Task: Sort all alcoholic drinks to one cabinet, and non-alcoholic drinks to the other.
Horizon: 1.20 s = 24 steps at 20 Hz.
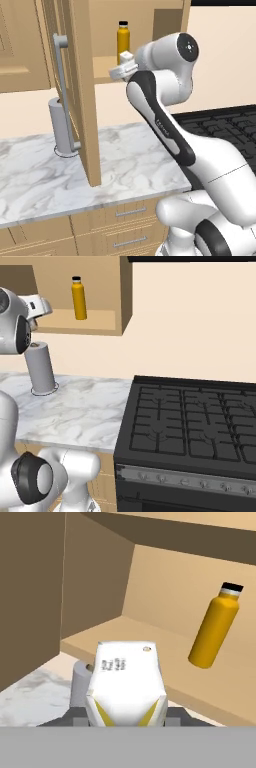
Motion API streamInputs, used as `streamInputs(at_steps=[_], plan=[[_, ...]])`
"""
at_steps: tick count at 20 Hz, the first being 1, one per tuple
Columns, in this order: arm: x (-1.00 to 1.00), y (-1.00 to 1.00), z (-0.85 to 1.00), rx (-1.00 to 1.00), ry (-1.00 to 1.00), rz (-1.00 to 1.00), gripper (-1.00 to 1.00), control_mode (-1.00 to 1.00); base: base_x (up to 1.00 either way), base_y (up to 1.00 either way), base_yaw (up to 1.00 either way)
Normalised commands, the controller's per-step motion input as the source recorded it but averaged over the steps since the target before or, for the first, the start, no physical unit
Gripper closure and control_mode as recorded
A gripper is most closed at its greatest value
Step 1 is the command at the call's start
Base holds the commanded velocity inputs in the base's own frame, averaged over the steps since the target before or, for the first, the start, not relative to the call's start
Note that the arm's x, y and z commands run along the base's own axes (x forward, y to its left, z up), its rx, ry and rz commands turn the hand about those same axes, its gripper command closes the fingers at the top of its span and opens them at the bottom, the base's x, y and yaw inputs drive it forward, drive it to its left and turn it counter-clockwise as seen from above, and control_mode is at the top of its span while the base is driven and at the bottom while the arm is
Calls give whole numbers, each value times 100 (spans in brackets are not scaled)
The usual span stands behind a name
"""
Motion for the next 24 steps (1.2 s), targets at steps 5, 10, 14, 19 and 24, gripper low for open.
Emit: streamInputs(at_steps=[5, 10, 14, 19, 24], plan=[[32, 15, 9, 0, 0, -2, 100, -100, 0, 0, 0], [29, 21, 2, 1, 0, -2, 100, -100, 0, 0, 0], [24, 19, 0, 2, 0, -2, 100, -100, 0, 0, 0], [22, 12, 0, 2, 0, -1, 100, -100, 0, 0, 0], [15, 5, 0, 5, 0, 0, 100, -100, 0, 0, 0]])
